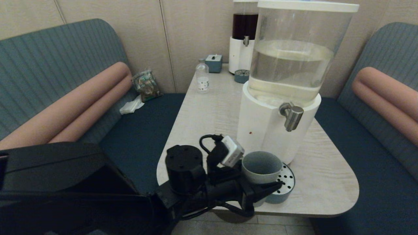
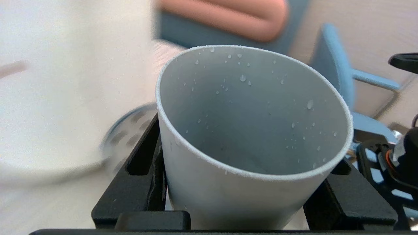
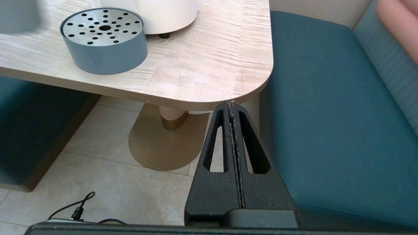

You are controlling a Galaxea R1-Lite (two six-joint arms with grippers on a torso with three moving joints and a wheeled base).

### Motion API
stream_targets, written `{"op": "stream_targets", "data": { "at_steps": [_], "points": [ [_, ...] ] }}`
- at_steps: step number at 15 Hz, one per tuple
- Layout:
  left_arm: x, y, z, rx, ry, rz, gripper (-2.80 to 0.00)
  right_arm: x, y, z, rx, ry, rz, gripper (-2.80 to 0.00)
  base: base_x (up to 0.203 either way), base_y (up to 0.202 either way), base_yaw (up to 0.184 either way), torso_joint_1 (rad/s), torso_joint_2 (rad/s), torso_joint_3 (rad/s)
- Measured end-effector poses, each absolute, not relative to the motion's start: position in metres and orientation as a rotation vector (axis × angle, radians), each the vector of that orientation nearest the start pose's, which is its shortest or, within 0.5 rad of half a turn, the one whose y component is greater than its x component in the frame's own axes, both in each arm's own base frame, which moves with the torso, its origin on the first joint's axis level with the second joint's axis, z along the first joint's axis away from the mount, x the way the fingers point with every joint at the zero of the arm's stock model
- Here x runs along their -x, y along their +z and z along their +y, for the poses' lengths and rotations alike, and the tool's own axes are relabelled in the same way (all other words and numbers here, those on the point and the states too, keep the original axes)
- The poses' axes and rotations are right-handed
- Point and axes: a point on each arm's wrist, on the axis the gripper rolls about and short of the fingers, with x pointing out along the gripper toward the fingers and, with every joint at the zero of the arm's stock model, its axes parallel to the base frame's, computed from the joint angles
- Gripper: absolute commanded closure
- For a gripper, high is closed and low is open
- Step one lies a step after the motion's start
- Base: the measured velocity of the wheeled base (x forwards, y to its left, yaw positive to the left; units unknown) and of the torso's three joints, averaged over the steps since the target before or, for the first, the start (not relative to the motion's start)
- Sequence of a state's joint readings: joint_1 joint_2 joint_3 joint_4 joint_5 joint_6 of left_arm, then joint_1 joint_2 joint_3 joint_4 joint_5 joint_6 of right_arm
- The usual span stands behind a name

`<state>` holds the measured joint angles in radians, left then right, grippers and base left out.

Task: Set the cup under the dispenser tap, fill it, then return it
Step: Place the cup next to the water dispenser

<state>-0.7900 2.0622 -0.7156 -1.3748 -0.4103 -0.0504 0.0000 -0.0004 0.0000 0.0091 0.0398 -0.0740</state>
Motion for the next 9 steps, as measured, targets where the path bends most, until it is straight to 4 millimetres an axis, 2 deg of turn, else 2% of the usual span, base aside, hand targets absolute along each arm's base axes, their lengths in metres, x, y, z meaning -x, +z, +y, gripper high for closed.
{"op": "stream_targets", "data": {
  "at_steps": [3,6,9],
  "points": [
    [-0.258,0.128,-0.209,0.063,-1.032,-0.017,0.0,0.023,0.075,0.001,0.074,0.04,0.007,0.0,0.0,0.0,0.0,0.0,0.0,0.0],
    [-0.289,0.134,-0.157,0.073,-0.867,-0.073,0.0,0.023,0.075,0.001,0.074,0.04,0.007,0.0,0.0,0.0,0.0,0.0,0.0,0.0],
    [-0.319,0.124,-0.135,0.095,-0.789,-0.085,0.0,0.023,0.075,0.001,0.074,0.039,0.007,0.0,0.0,0.0,0.0,0.0,0.0,0.0]
  ]
}}
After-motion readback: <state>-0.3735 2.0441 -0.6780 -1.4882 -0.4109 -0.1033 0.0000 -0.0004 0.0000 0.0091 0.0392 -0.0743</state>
